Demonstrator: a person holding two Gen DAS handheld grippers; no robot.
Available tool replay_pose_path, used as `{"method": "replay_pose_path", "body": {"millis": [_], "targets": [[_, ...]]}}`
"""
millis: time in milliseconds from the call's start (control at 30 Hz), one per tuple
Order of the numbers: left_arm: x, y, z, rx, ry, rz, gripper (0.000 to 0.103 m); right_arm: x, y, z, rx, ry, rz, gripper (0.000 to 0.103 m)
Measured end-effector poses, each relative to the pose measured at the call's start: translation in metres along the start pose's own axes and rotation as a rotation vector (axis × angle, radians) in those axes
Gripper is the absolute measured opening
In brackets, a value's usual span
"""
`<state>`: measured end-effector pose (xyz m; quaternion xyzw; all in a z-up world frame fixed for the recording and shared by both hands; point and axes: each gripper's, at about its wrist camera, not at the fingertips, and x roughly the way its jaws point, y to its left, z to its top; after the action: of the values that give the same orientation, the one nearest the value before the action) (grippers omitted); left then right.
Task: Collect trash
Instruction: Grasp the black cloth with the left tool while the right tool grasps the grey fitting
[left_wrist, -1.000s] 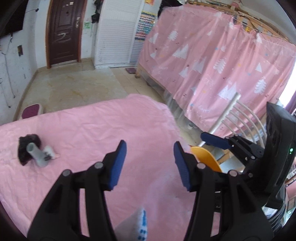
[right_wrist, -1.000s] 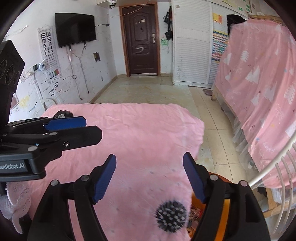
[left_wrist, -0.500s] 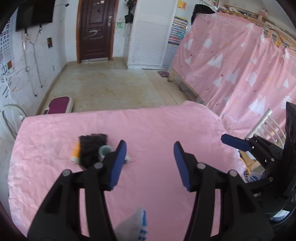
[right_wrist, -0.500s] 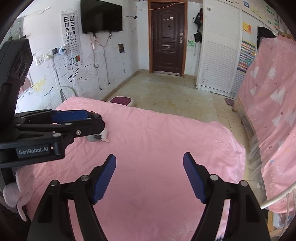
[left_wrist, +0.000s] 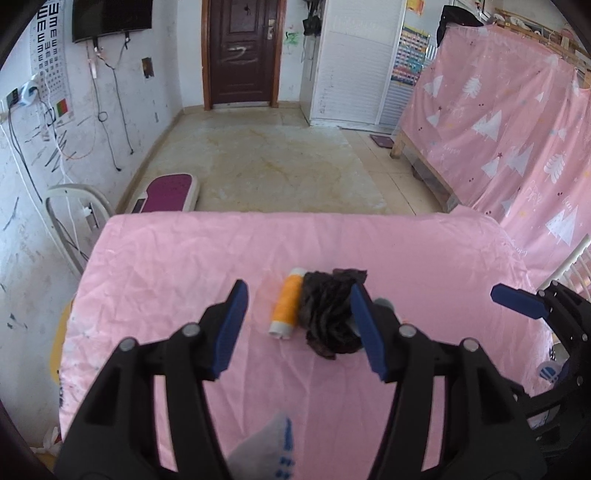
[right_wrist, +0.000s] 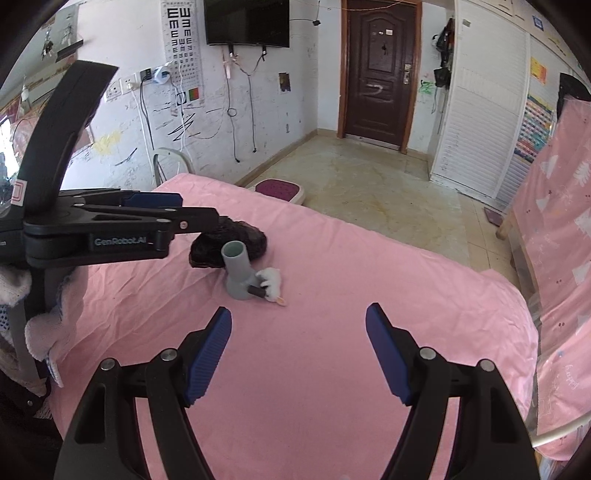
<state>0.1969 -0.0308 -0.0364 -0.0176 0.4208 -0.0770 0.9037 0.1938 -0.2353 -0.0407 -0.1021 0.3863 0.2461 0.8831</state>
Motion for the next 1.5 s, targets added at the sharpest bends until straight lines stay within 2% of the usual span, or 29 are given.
{"method": "replay_pose_path", "body": {"millis": [200,433,500,600,767,1167,1300,1500], "targets": [[0.019,-0.005,-0.002,0.027,0.037,0.001,0.053,0.009,0.01,0.0,-0.025,0.013,0.023,0.066],[0.036,-0.011,-0.007,0.063,0.075,-0.038,0.035,0.017,0.016,0.0,-0.036,0.025,0.04,0.066],[0.036,-0.013,-0.006,0.066,0.071,-0.055,0.021,0.018,0.017,0.0,-0.039,0.026,0.043,0.066],[0.032,-0.013,-0.008,0.065,0.06,-0.069,0.014,0.021,0.02,0.002,-0.044,0.028,0.047,0.066],[0.018,0.006,-0.007,-0.006,0.02,-0.085,0.013,0.027,0.025,0.007,-0.054,0.028,0.049,0.066],[-0.012,0.04,0.003,-0.105,-0.11,-0.047,0.013,0.048,0.038,0.026,-0.067,0.009,0.067,0.065],[-0.01,0.043,0.003,-0.115,-0.111,-0.04,0.013,0.053,0.039,0.03,-0.064,0.013,0.065,0.051],[-0.008,0.042,0.001,-0.11,-0.108,-0.041,0.013,0.056,0.04,0.028,-0.067,0.028,0.062,0.017]]}}
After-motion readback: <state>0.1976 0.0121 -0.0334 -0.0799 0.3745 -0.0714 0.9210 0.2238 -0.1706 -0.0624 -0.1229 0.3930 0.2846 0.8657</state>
